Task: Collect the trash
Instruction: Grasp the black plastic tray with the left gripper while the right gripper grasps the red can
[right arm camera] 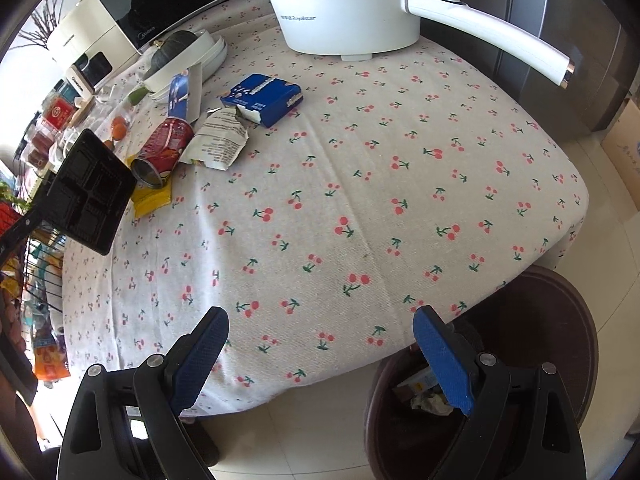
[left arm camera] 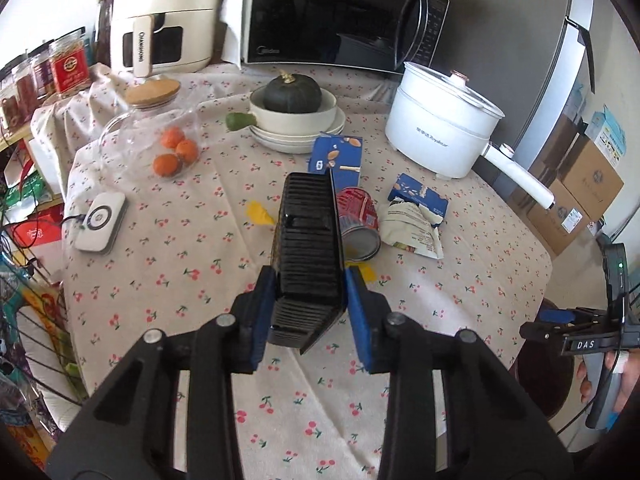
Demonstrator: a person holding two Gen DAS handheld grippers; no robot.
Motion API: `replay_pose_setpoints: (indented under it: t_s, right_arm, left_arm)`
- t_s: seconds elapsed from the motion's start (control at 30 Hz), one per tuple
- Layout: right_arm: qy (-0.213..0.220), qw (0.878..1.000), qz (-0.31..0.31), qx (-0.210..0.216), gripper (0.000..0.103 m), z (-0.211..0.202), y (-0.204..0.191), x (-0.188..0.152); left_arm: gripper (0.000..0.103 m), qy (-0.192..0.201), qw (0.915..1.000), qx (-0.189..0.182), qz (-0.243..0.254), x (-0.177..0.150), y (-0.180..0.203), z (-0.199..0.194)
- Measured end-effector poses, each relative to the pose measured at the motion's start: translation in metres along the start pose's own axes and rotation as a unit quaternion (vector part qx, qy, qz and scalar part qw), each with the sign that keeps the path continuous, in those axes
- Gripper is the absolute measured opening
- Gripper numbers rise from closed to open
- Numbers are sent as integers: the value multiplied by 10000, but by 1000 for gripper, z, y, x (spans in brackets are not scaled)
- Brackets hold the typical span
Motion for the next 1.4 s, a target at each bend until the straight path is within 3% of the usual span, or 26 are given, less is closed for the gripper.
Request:
replay_pose_setpoints:
  t_s: [0.1,0.4,0.57,0.77,0.9,0.93,1.0,1.13,1.23,1.27,1.3,1.4]
  right_arm:
    - [-6,9997,-44,221,95,6,-26,7]
    - [-123,9963,8,851,95,53,-114,55]
    - [24,9956,83,937,95,74,-151,92]
    - [11,9929,306,1153,94,101,-180,120]
    - [23,9905,503,1278,82,112,-185,129]
    - [33,9900,515,1311,71,113,-185,130]
    - [17,9898,438,1355,58,114,-186,129]
    - [37,9905,210,1360,58,103,-184,122]
    - [68,9905,74,1369,58,86,-176,113]
    - [90,9904,35,1382,57,78,-172,109]
    - [121,9901,3,1399,57,70,-169,106]
    - [190,9901,-108,1389,57,42,-155,94]
  left_arm:
    - [36,-204,9994,11,-268,-12,-20,3]
    - [36,-1,9975,-36,-707,-2,-58,-11]
    - [34,77,9954,-122,-950,2,-74,-16]
    - [34,-168,9947,-87,-1007,-7,-86,-8]
    - [34,-436,9943,-60,-971,-18,-90,1]
    - [34,-486,9943,-50,-951,-20,-90,3]
    - [34,-595,9939,-49,-923,-25,-89,10]
    - [33,-807,9925,-123,-909,-33,-84,24]
    - [25,-806,9912,-284,-1010,-32,-76,25]
    - [15,-785,9910,-331,-1034,-31,-74,24]
    - [12,-773,9907,-402,-1049,-30,-71,23]
    - [11,-710,9900,-523,-1098,-27,-63,17]
Point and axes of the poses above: each gripper's, at about its wrist camera, not at the fingertips, and z roughly the way its jaws point, y to its right, x to its top, the point moved 9 cm from there along z, roughly the way its jaws point, and after that the axes turned 4 degrees about -y, right-handed, at the moved point
